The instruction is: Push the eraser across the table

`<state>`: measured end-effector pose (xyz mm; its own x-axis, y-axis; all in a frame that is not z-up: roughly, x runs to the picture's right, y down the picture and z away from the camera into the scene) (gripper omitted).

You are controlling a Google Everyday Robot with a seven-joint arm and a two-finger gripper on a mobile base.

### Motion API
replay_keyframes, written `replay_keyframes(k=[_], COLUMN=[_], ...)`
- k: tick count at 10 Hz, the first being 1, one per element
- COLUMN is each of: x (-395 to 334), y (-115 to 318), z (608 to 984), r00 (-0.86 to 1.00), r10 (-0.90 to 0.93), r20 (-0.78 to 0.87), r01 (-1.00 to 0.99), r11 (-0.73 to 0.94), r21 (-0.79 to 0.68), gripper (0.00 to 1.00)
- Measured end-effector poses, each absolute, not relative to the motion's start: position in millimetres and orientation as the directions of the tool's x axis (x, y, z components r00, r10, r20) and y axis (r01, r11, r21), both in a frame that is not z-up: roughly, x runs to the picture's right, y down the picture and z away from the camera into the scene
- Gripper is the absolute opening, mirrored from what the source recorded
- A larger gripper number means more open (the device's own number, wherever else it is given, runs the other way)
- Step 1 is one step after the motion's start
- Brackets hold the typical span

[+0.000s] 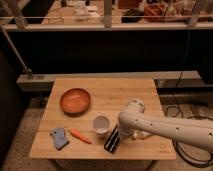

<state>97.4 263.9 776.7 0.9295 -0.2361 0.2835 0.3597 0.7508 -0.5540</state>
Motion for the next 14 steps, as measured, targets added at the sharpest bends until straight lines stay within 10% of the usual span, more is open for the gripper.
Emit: replay_keyframes(k=[14], x=[32.9], y=[273.8], z=[769.2], r00=[0.850], r10=[-0.380], r20=[0.365], r01=[0.523], r11=[0.695], r21=[-0.494], gripper=[0.00])
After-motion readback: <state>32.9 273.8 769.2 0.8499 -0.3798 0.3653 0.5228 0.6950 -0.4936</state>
